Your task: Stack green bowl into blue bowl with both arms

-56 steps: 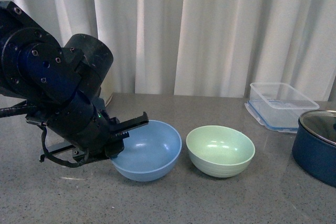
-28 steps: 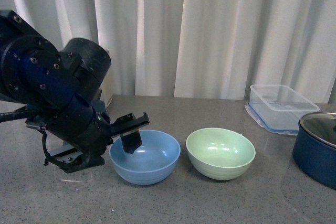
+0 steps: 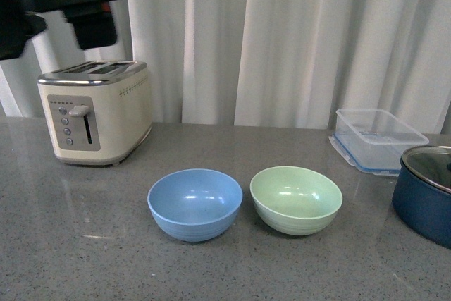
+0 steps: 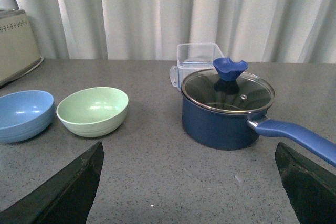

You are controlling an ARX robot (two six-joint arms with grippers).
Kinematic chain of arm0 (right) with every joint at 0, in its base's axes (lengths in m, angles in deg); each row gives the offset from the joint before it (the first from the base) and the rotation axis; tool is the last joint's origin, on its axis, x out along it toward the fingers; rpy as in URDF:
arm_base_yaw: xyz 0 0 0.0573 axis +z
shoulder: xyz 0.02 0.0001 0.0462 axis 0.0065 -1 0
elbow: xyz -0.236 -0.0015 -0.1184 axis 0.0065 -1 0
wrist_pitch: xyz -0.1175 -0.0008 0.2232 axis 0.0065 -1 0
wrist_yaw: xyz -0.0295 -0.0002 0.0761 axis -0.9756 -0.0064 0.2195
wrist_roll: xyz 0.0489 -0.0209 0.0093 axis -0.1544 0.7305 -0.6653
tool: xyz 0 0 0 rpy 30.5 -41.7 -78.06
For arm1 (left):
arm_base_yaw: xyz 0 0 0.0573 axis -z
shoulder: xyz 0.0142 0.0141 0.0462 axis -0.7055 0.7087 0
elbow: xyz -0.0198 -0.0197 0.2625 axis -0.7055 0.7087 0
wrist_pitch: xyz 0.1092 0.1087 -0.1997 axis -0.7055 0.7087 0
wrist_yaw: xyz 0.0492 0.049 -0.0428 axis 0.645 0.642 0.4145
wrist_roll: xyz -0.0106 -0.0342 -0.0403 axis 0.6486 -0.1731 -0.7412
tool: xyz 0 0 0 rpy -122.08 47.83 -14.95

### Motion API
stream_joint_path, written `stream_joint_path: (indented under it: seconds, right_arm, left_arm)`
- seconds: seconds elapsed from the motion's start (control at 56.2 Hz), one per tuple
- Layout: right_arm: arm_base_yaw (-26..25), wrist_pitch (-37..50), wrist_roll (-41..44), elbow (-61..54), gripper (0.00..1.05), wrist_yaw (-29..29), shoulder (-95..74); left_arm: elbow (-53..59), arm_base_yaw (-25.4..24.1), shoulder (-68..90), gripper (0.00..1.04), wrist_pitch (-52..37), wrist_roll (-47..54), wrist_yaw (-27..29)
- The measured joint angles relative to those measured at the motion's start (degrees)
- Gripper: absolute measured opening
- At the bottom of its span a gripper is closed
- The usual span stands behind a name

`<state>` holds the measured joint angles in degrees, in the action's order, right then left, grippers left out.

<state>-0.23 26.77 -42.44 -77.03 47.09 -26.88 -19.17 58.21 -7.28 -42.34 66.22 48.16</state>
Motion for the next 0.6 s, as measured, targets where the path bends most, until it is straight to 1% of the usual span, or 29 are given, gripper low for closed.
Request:
stream_joint_path:
  seconds: [0.036, 0.053, 0.124, 0.142, 0.196, 0.213, 0.285, 0.32, 0.605]
  right_arm:
    - [0.00, 0.00, 0.00, 0.00, 0.95, 0.00, 0.00]
    - [0.00, 0.00, 0.00, 0.00, 0.95, 0.00, 0.00]
    - [0.00, 0.00, 0.00, 0.00, 0.95, 0.00, 0.00]
    - [0.00, 0.00, 0.00, 0.00, 0.95, 0.00, 0.00]
    - [0.00, 0.00, 0.00, 0.00, 0.95, 0.02, 0.00]
    - [0.00, 0.00, 0.00, 0.00, 0.95, 0.00, 0.00]
    - [0.00, 0.00, 0.00, 0.00, 0.95, 0.00, 0.00]
    - [0.00, 0.00, 0.00, 0.00, 0.95, 0.00, 0.00]
    - [0.00, 0.00, 0.00, 0.00, 0.95, 0.00, 0.00]
  left_arm:
    - [3.28, -0.85, -0.76, 0.52, -0.79, 1.14, -0.79]
    - [4.07, -1.07, -0.94, 0.50, -0.92, 1.31, -0.94]
    - [9.75, -2.71, -2.64, 0.36, -1.95, 2.32, -2.14]
    - [10.29, -2.86, -3.04, 0.34, -2.10, 2.47, -2.29]
    - [13.25, -3.72, -5.57, 0.23, -2.95, 2.73, -3.23]
    - [13.66, -3.85, -6.05, 0.21, -3.08, 2.82, -3.43]
    - [16.65, -4.87, -9.57, 0.07, -3.80, 3.10, -4.50]
    - [17.79, -5.20, -10.64, 0.03, -3.98, 3.02, -5.07]
    - [27.15, -8.50, -21.03, 0.04, -2.47, 3.52, -8.00]
